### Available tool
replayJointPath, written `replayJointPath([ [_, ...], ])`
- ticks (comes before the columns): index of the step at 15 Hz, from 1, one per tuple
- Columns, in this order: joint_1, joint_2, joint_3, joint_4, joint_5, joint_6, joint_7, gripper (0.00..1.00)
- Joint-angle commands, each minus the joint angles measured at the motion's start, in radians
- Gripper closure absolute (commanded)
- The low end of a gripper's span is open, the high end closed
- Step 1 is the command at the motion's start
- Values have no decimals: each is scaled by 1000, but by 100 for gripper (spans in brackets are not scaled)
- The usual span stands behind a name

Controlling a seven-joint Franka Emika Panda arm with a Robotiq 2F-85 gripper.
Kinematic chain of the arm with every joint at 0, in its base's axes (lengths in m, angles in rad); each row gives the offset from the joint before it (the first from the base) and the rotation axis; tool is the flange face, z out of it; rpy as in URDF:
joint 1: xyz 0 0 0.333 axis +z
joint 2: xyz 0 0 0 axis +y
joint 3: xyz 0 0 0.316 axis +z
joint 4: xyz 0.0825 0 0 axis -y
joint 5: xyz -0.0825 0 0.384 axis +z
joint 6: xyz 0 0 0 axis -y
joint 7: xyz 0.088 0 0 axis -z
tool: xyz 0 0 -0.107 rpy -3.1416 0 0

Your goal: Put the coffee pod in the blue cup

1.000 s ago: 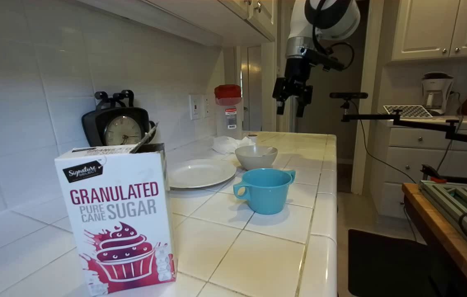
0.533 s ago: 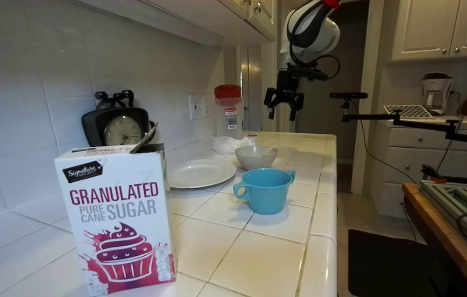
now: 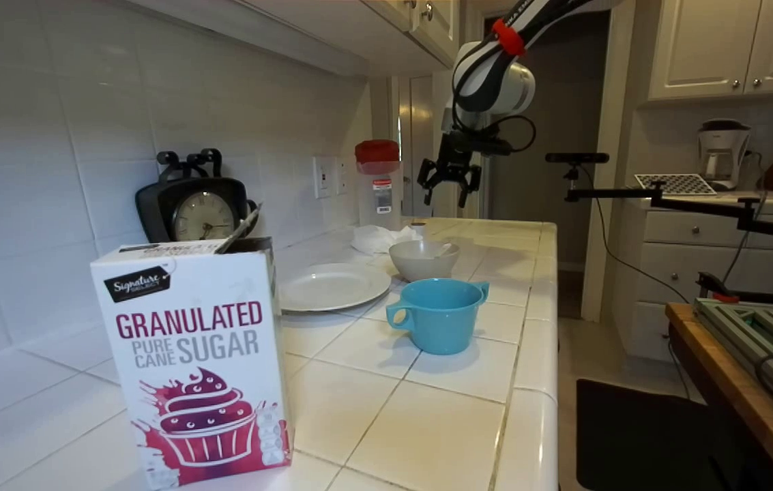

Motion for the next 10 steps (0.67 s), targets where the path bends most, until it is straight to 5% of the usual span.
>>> replayJointPath([
  [1, 16, 103, -42, 97, -46, 48, 64, 0],
  [10, 12, 255, -60, 280, -33, 34, 59, 0],
])
